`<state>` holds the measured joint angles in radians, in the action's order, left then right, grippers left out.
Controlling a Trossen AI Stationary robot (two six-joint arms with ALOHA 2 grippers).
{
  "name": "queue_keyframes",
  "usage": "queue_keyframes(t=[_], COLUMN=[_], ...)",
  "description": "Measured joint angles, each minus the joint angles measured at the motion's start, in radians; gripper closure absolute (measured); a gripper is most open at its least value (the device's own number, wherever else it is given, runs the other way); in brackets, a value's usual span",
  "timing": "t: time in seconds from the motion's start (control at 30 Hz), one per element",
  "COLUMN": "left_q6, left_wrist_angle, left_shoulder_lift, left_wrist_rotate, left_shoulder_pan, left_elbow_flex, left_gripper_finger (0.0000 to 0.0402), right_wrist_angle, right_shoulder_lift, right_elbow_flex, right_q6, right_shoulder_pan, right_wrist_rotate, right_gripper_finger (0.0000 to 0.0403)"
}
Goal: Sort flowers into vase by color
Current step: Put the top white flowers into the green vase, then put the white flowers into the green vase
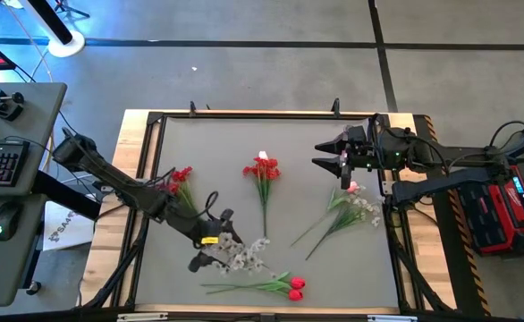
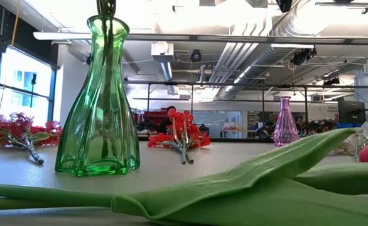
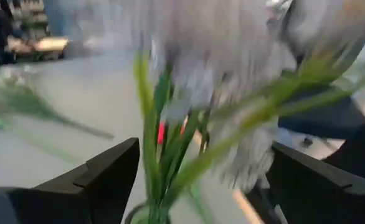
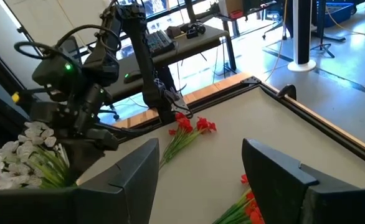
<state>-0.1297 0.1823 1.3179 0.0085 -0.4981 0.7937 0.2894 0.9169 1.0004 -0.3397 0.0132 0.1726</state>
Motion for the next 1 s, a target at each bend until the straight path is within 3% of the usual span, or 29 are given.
queue_keyframes(t=[0.2,0.43,0.6,1.0], left_q6=[0.001,-0.026,-0.042,-0.113], left_wrist_angle=[-0.123,-0.231,-0.374,-0.398], left_shoulder_lift=[-0.016,-0.059,-0.074,-0.118], left_wrist_rotate=[-0.072,-0.08,-0.16,-0.173], left_shoulder_pan=[0.021,0.053,0.076,0.149], left_elbow_flex=[0.0,0.0,-0.001,-0.001], left_gripper_finger=[0.0078,0.0078,0.0078,0.0078], right_wrist_angle=[0.0,0.004,0.007,0.009], right_shoulder_lift=[0.0,0.0,0.0,0.0], right_elbow_flex=[0.0,0.0,0.0,0.0], right_q6=[0.0,0.0,0.0,0.0], right_shoulder_pan=[0.0,0.0,0.0,0.0], right_wrist_rotate=[0.0,0.0,0.0,0.0], right_gripper_finger=[0.0186,0.0186,0.0186,0.0186])
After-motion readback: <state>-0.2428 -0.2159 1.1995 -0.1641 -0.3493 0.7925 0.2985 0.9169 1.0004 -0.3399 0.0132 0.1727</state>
